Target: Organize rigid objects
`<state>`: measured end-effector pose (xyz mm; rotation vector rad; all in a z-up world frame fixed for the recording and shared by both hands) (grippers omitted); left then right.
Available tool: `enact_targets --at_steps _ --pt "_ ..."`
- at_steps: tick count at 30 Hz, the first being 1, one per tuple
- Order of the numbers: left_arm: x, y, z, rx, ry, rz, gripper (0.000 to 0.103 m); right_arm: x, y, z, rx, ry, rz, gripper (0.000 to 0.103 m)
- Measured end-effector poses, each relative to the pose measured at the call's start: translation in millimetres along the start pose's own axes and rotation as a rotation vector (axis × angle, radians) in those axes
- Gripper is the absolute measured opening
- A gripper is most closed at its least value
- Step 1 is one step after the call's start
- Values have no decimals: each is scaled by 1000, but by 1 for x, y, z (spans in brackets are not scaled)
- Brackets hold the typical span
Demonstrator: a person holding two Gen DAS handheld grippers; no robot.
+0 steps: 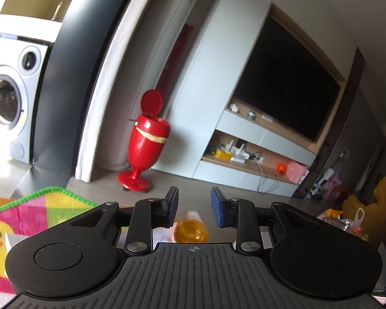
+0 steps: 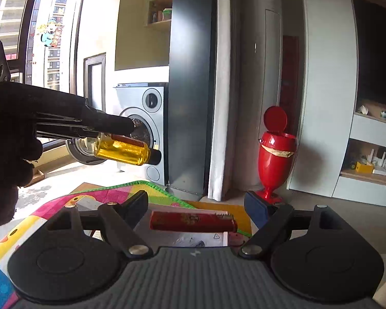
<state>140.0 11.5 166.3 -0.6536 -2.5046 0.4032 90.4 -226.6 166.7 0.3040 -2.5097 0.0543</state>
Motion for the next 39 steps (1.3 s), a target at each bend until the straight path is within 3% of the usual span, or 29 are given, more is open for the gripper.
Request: enact_targets --at_steps 3,6,10,13,17,22,27,31,33,34,39 --pt "-1 21 21 -14 30 -105 30 -6 -2 20 -14 50 -32 83" --pt "7 43 45 -71 65 -272 30 -2 4 51 59 80 14 83" --pt "19 88 67 12 133 -407 30 1 24 92 183 142 48 83" --pt "21 124 77 148 177 -425 30 0 39 108 197 182 13 83" --pt "16 145 88 234 190 -413 30 -5 52 114 173 201 -34 83" --pt "-2 141 92 235 180 -399 30 -11 62 116 175 213 -69 83" --pt "-29 149 85 252 139 -460 30 -12 70 121 168 236 -97 83" --pt "-60 151 84 244 237 -473 30 -13 76 129 183 262 -105 83" --pt "-72 150 88 223 276 -488 38 -15 77 131 179 272 -109 83" --pt "-76 149 92 220 304 -484 35 -16 77 133 174 277 -111 83" --pt "-66 135 104 117 312 -470 31 -19 76 135 158 292 -113 83"
Point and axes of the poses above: each gripper's, at about its wrist camera, not at the fingertips, and x roughly against the way its jaws point, y to its left, z to its underside, the point moved 2 cm from there along -x, roughly the way its jaws point, and after that the axes turned 6 degrees about y, right-handed, at the moved point
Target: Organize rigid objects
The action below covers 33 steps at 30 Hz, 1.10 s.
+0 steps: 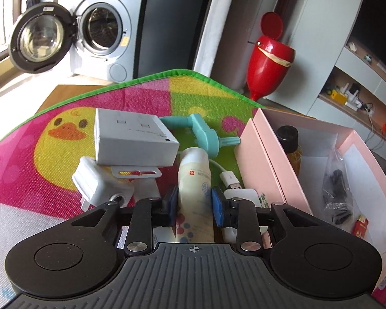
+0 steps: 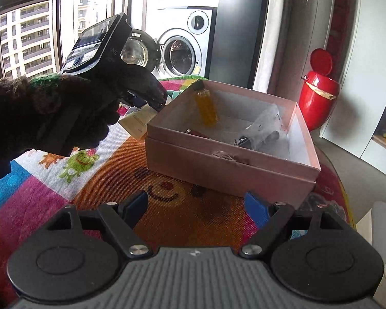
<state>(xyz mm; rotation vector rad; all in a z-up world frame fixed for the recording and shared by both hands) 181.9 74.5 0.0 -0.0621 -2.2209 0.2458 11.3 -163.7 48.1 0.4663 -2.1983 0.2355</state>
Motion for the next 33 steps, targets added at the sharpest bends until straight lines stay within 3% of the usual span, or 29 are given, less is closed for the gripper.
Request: enact_targets --at_steps 4,9,15,20,26,30,33 --pt "26 3 35 -81 2 63 31 0 2 -1 0 -4 -4 83" --pt "66 23 85 -84 -14 94 31 6 13 -20 25 -41 -29 83" --pt "95 60 113 -13 -77 87 30 -6 28 -98 -2 -46 -148 83" --pt "96 93 105 98 -140 83 30 -59 39 -170 -49 59 -176 83" --pt "90 112 96 179 -140 145 30 -172 43 -252 -121 245 -81 83" --pt "89 123 75 144 -126 117 30 -238 43 -277 -195 366 -82 83" --pt "81 138 65 181 -123 110 30 -267 41 -280 -227 417 -46 83"
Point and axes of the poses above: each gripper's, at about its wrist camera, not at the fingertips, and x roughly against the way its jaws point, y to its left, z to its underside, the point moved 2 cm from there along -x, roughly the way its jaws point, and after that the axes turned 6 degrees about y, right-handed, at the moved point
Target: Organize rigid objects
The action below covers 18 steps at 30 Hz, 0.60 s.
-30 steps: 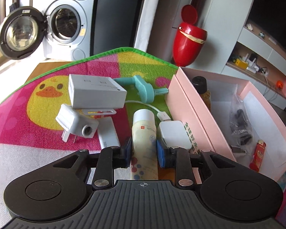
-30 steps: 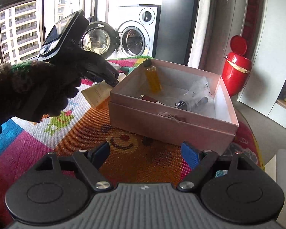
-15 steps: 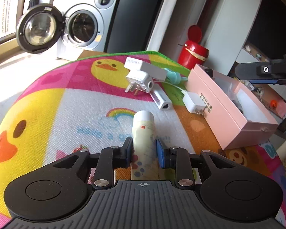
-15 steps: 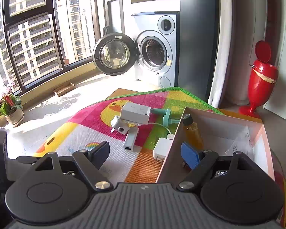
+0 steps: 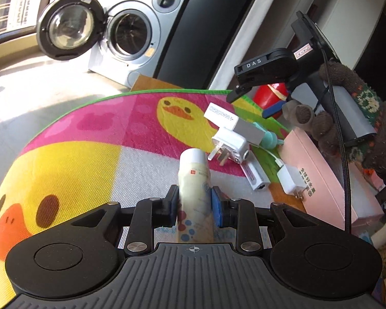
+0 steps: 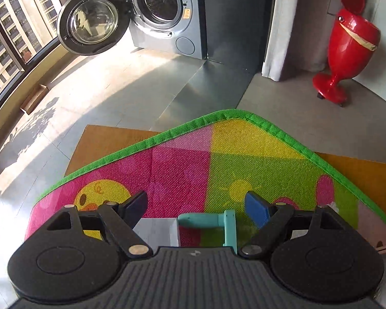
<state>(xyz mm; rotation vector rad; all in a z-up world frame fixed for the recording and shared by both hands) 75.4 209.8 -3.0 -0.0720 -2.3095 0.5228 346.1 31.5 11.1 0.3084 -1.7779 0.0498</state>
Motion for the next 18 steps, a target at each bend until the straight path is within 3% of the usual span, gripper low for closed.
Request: enact_targets --at_steps 2,4,5,8,14,18 --pt "-5 10 -8 37 -5 0 30 -12 1 -5 -6 37 -5 81" --pt "-9 17 -16 64 -10 -1 30 -19 3 -3 -2 80 -25 67" --pt "-11 20 -21 74 -10 -6 30 -20 4 0 4 99 -41 54" --pt "-14 25 -29 93 1 7 30 -13 12 23 52 139 -73 45" --pt "-13 18 -18 94 14 36 30 18 31 85 196 167 -79 44" --pt "-7 9 -4 79 29 61 30 34 24 116 158 228 -135 45"
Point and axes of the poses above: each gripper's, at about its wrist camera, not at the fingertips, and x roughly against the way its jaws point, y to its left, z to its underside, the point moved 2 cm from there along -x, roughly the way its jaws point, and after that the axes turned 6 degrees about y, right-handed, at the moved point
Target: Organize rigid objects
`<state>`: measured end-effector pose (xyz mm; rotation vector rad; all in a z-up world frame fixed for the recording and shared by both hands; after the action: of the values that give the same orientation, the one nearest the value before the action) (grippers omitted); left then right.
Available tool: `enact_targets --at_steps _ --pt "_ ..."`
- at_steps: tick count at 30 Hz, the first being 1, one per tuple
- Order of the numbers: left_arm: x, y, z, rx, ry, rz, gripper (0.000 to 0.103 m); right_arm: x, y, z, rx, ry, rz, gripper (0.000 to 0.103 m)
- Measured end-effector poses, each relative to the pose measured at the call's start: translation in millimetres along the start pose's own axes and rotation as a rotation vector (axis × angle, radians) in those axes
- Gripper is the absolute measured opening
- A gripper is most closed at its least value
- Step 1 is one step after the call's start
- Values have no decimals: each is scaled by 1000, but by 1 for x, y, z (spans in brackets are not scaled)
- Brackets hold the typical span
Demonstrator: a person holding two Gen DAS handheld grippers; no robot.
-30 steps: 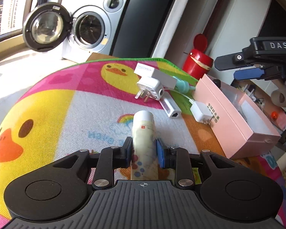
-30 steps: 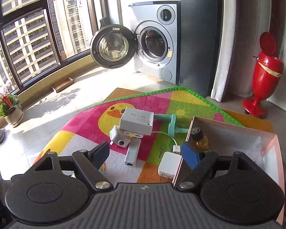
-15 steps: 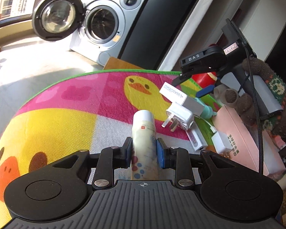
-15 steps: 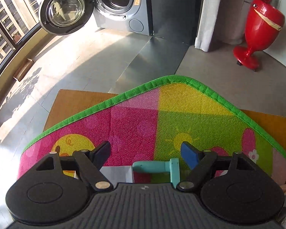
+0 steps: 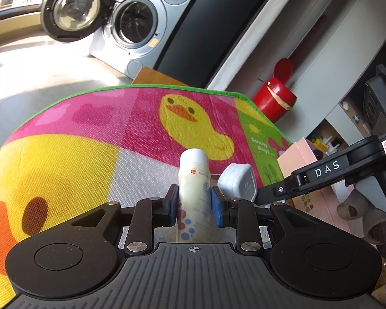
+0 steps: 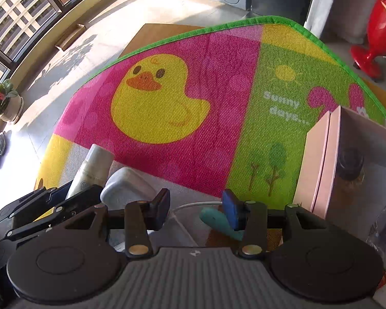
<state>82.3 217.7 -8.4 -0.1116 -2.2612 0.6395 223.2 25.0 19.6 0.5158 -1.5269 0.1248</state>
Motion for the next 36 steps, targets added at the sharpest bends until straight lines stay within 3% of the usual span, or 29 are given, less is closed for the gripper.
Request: enact_targets --at_steps 3,5,9,10,14,16,17,19,22,24,29,34,36 --pt "5 -6 10 -8 5 8 30 6 -2 30 8 42 -69 44" --pt "8 -10 17 -9 16 18 30 19 3 54 91 -10 -67 44" --pt "17 -16 33 -20 28 35 30 60 18 116 280 -231 -3 72" --pt "20 -19 38 -32 28 35 29 67 20 134 318 -282 11 72" --pt "32 -35 62 -114 45 25 29 65 12 181 300 -327 75 72" --pt "39 -41 72 -140 60 24 29 57 2 198 261 -329 104 69" --pt "43 -42 77 -145 67 23 29 50 -6 206 240 -326 126 62" --pt "51 -42 83 -145 80 13 29 43 -20 215 209 -318 162 57" --pt "59 -41 90 -145 87 -9 30 39 -46 228 134 -382 275 58" --pt "61 -42 91 -155 89 -22 30 41 -55 236 115 -405 283 58" --pt "56 -54 92 -191 96 -54 30 47 -52 253 154 -472 173 65" --pt "49 -56 87 -173 79 -74 31 44 -30 242 212 -535 167 66" --pt "50 -57 87 -191 84 -79 31 45 -13 239 260 -553 116 66"
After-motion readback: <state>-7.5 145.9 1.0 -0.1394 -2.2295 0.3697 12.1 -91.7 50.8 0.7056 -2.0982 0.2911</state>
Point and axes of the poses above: each gripper's, at about its wrist camera, not at the fingertips, and x roughly against the way its jaws point, y to its left, z to its underside, the point moved 2 cm from there along -x, roughly the way its jaws point, and after that the axes turned 6 degrees about y, right-handed, at the moved point
